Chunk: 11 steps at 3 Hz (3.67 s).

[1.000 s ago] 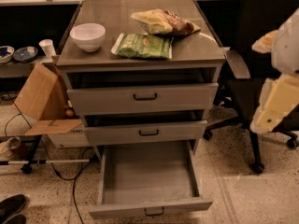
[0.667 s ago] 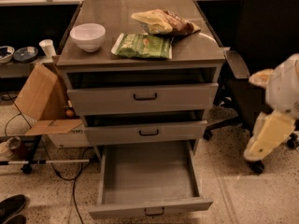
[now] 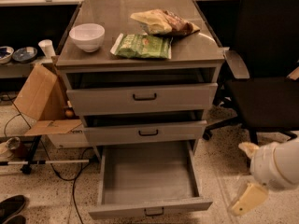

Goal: Close bottom drawer

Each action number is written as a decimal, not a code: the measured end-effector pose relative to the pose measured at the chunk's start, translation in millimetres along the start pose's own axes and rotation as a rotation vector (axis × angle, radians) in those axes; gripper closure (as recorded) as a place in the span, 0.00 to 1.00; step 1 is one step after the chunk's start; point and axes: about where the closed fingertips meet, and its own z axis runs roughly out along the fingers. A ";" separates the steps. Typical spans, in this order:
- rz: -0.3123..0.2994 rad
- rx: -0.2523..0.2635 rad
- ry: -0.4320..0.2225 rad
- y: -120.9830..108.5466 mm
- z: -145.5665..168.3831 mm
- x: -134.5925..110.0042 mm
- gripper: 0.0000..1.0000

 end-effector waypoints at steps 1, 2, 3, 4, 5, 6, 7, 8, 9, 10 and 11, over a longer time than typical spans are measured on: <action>0.098 -0.080 -0.075 23.7 114.2 56.9 0.00; 0.095 -0.078 -0.074 23.7 112.8 56.2 0.00; 0.088 -0.092 -0.105 24.2 139.7 64.5 0.00; 0.109 -0.154 -0.146 32.2 198.6 88.0 0.00; 0.165 -0.210 -0.167 40.4 261.6 125.2 0.19; 0.244 -0.279 -0.188 55.7 320.2 163.0 0.42; 0.295 -0.353 -0.221 73.8 381.7 185.1 0.66; 0.305 -0.450 -0.270 94.8 446.9 182.5 0.89; 0.298 -0.523 -0.307 111.7 501.6 160.8 1.00; 0.302 -0.518 -0.343 108.5 534.1 130.2 1.00; 0.320 -0.446 -0.348 84.6 548.6 107.3 1.00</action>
Offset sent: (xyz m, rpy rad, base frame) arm -0.0179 0.0038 -0.0938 0.0839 0.0489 -0.0300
